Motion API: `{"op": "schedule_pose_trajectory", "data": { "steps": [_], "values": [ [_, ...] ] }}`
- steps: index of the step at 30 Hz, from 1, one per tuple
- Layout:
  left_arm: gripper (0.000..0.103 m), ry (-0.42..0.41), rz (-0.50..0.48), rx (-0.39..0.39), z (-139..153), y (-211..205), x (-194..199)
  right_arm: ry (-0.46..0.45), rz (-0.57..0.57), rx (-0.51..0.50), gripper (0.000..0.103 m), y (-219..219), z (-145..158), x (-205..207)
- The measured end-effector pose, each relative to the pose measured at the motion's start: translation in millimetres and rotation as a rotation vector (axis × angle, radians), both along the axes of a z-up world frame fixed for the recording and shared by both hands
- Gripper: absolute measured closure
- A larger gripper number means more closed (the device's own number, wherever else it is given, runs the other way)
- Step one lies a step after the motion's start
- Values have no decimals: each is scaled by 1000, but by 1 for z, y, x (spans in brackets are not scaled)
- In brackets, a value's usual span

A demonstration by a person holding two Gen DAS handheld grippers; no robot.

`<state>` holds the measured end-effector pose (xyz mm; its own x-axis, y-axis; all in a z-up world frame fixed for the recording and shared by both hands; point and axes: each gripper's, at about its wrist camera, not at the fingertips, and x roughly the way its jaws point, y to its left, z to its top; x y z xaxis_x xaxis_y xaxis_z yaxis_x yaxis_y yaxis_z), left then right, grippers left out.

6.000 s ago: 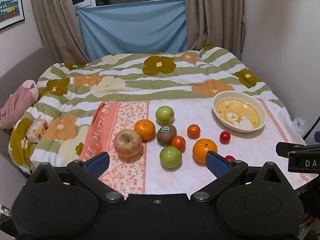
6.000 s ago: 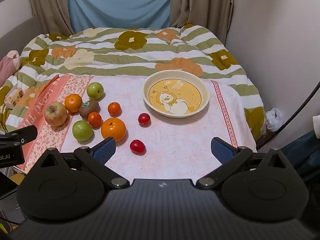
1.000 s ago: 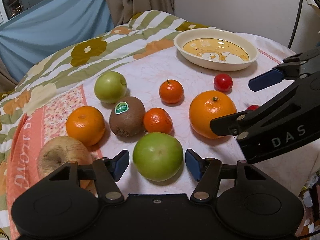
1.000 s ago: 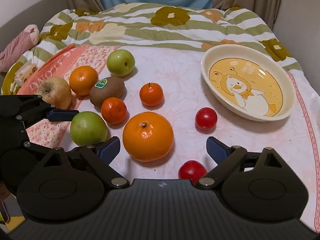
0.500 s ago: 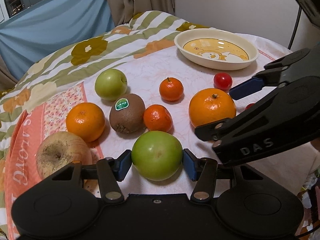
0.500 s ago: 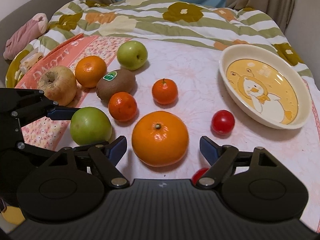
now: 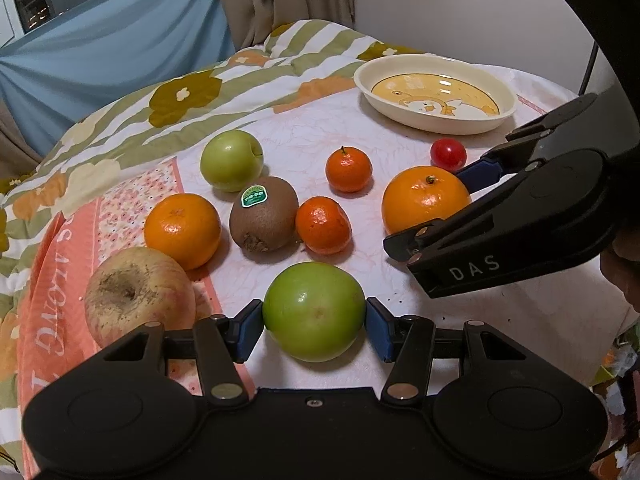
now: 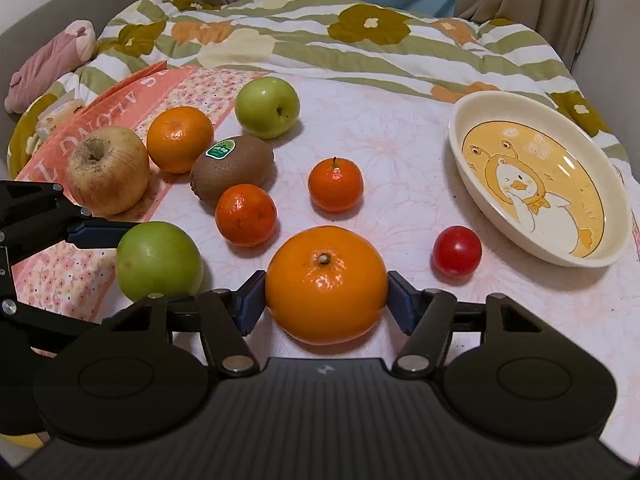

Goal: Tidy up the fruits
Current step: 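Grasp the green apple with the left tool while the right tool grasps the large orange, then carry the green apple and large orange toward the duck bowl with both tools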

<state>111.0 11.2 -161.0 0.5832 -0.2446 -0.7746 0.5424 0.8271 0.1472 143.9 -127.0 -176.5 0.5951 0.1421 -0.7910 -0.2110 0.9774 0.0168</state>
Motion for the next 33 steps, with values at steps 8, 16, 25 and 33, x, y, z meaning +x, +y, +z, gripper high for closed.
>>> {"op": "schedule_pose_trajectory", "data": {
  "steps": [8, 16, 25, 33],
  "values": [
    [44, -30, 6, -15, 19, 2, -6, -27, -32, 18, 26, -7, 18, -9],
    [44, -85, -13, -52, 64, -14, -14, -82, -74, 25, 26, -28, 72, -27],
    [44, -155, -40, -70, 117, -61, -8, -149, -116, 44, 26, -88, 130, -30],
    [44, -155, -2, -74, 135, -121, 26, -197, -100, 30, 26, -158, 159, 1]
  ]
}}
